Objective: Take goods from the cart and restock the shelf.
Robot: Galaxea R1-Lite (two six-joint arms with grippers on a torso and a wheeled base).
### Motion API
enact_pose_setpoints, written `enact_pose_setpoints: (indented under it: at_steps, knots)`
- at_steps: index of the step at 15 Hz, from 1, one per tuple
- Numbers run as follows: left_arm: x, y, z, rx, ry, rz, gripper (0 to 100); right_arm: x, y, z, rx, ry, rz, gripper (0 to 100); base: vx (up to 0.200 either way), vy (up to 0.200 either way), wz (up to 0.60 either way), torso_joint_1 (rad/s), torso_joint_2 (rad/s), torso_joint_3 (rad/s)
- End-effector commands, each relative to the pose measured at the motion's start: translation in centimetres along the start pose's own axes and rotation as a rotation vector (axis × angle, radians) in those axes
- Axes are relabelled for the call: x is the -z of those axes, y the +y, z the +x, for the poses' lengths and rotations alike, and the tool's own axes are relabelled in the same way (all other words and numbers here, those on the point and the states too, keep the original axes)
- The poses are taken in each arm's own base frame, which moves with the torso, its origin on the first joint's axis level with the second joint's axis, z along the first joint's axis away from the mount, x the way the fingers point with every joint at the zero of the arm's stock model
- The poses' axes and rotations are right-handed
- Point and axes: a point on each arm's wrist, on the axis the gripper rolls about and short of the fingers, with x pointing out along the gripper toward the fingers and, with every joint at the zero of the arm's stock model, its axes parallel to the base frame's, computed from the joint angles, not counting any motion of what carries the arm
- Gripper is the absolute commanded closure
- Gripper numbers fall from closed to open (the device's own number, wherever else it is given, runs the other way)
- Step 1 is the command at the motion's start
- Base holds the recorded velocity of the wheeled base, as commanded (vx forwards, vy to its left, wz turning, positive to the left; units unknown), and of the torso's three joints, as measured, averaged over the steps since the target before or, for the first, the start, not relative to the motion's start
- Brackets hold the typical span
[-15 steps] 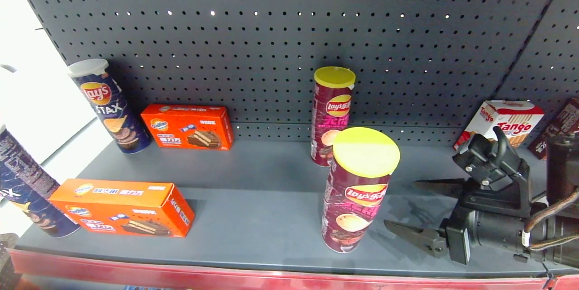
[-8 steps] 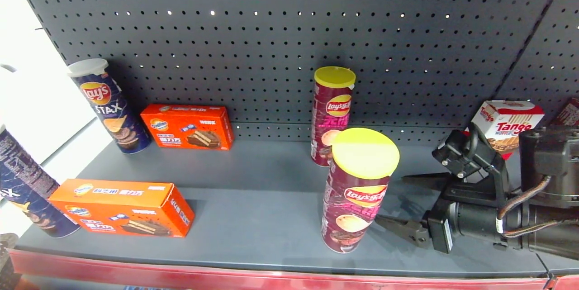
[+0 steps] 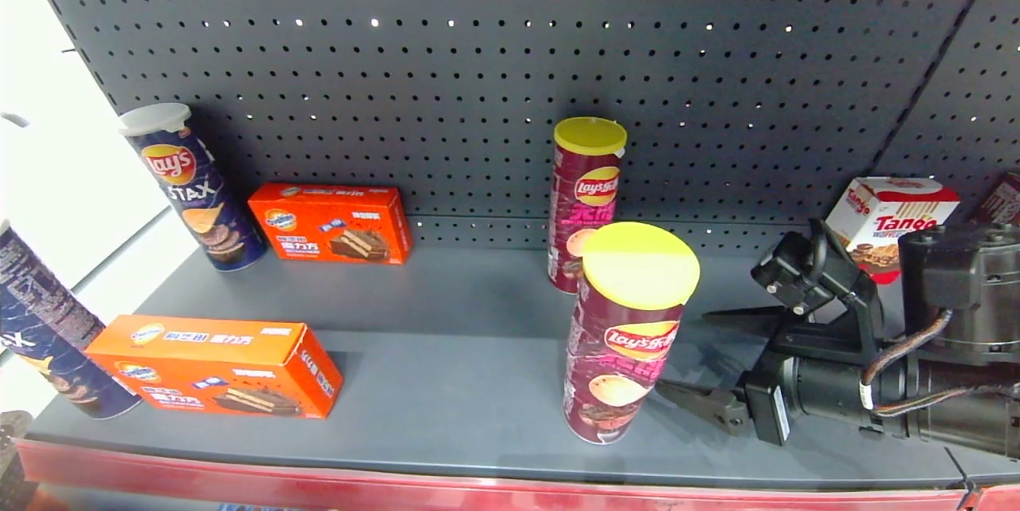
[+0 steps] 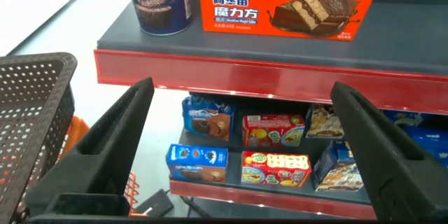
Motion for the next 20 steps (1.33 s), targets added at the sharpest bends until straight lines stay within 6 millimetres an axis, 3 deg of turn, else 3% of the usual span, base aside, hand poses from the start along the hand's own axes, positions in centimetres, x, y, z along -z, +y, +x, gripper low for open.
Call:
enact_pose_setpoints:
  at_steps: [1, 20]
  knots:
    - [-0.01, 0.0, 0.01, 0.0, 0.002, 0.0, 0, -0.12, -0.05, -0.11, 0.003, -0.006, 0.0, 0, 0.0, 0.0, 0.0, 0.0, 0.0, 0.0]
    - [-0.01, 0.0, 0.01, -0.003, 0.002, -0.004, 0, -0.31, 0.59, 0.35, -0.025, -0.011, -0.017, 0, 0.0, 0.0, 0.0, 0.0, 0.0, 0.0]
